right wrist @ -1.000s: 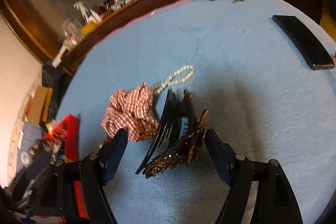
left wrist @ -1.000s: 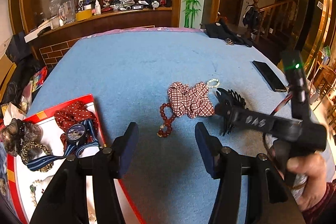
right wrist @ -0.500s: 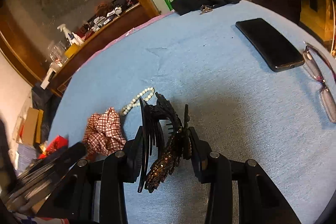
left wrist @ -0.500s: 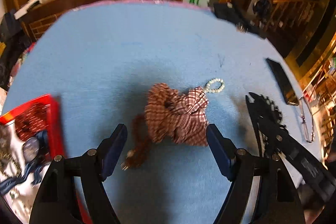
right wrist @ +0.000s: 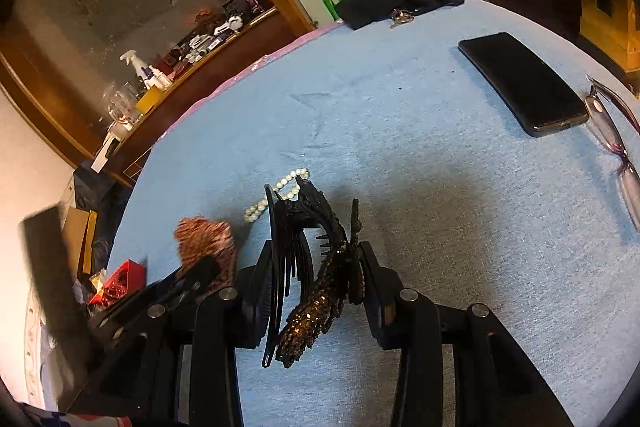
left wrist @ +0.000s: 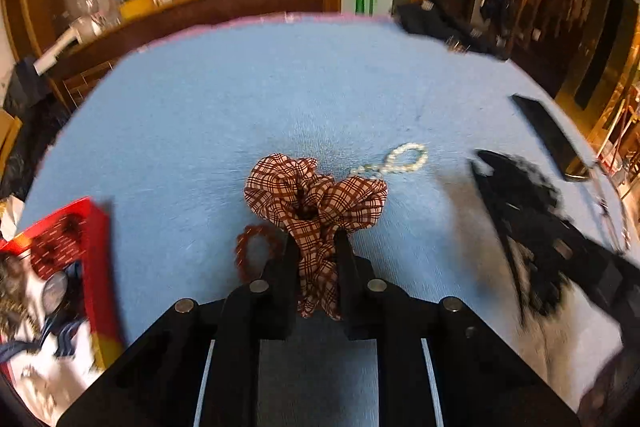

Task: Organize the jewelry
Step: 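Grasp the red plaid scrunchie with the left gripper, then hold the plaid scrunchie and black comb raised above the table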

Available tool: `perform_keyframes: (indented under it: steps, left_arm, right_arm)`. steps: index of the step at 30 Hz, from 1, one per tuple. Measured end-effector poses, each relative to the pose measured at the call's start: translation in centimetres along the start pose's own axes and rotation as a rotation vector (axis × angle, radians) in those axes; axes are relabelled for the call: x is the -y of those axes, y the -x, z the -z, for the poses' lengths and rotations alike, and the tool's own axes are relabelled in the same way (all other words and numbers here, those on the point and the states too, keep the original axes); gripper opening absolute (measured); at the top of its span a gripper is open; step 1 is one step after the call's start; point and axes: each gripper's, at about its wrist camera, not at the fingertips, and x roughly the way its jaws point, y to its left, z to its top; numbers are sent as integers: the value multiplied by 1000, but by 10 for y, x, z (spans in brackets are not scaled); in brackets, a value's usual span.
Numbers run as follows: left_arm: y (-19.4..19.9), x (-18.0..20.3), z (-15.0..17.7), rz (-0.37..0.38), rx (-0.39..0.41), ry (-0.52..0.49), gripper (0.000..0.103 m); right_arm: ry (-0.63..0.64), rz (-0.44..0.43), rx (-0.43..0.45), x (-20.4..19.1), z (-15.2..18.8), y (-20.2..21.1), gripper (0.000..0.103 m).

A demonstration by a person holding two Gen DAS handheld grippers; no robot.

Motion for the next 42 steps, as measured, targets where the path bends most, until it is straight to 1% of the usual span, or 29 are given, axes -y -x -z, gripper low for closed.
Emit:
perform_keyframes:
  steps: [2, 4, 7, 10, 14, 17, 23, 42]
  left_arm:
    - [20, 0, 15, -9, 55, -19, 14]
    - [33, 1, 27, -34, 102, -36, 15]
    - [38, -6, 33, -51, 133, -30, 15]
    - [34, -13, 30, -52, 135, -14, 15]
    - [31, -13, 33, -63, 142, -31, 15]
    - [33, -8, 35, -54, 162, -43, 17]
    - [36, -9, 35, -31, 163, -38, 18]
    - [42, -5, 34, -29, 186, -50, 18]
  right_arm:
    - [13, -11, -3, -4, 1, 0, 42]
    - [35, -25, -12, -10, 5, -1, 42]
    - [83, -32, -32, -22, 12, -7, 42]
    - [122, -16, -50, -29, 18, -14, 42]
    - [133, 7, -52, -29, 19, -18, 42]
    - [139, 12, -55, -30, 20, -20, 42]
    - [160, 24, -51, -32, 23, -21, 42]
    - [181, 15, -46, -34, 25, -21, 42]
